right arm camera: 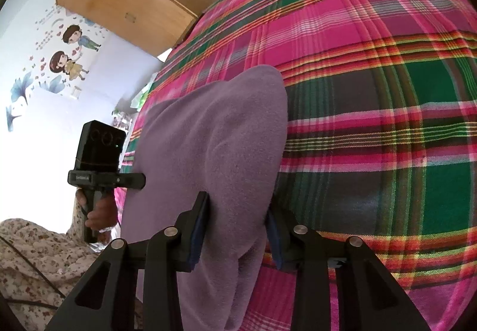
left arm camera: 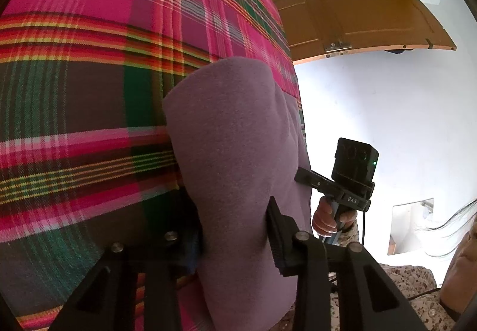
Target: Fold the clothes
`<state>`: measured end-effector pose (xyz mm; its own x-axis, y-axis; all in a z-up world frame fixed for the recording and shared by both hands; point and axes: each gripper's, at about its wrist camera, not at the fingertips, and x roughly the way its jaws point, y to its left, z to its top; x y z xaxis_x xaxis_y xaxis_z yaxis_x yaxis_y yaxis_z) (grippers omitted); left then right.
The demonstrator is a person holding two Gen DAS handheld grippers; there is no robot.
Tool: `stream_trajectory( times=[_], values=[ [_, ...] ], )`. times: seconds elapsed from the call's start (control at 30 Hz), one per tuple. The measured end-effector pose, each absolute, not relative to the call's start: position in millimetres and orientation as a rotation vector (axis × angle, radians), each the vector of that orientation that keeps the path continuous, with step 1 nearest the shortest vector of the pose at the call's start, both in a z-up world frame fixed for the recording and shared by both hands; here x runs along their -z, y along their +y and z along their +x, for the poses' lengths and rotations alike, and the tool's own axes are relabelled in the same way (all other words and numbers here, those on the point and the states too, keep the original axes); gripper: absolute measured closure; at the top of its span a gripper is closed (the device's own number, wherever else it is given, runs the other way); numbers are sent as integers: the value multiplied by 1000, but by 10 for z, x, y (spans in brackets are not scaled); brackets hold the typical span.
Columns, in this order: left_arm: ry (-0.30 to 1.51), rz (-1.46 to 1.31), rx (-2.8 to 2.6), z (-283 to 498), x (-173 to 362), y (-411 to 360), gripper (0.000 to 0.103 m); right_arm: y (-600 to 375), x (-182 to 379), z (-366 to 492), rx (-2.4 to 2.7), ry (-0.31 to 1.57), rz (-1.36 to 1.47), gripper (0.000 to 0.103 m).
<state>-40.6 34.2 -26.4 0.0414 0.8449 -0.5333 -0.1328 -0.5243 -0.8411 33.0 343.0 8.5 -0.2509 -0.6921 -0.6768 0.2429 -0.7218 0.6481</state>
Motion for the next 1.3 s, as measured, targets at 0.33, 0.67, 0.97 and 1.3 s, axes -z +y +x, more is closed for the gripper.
stream_trajectory(
  times=[0.33, 0.67, 0.97, 1.3],
  values=[
    [-758, -1539, -1602, -418, 248, 287, 71, 3490, -46, 324, 1987, -597, 1373, 67],
    [-778, -1531, -1603, -432, 233, 274, 72, 3425, -79, 438, 2074, -571, 1343, 70],
    [-817, -1545, -1603, -419, 236, 371, 71, 3391, -87, 517, 2151, -562, 1311, 77],
    [-753, -1531, -1642, -439, 131, 542, 72, 3340, -211, 576, 2209, -590, 1288, 82]
  ],
)
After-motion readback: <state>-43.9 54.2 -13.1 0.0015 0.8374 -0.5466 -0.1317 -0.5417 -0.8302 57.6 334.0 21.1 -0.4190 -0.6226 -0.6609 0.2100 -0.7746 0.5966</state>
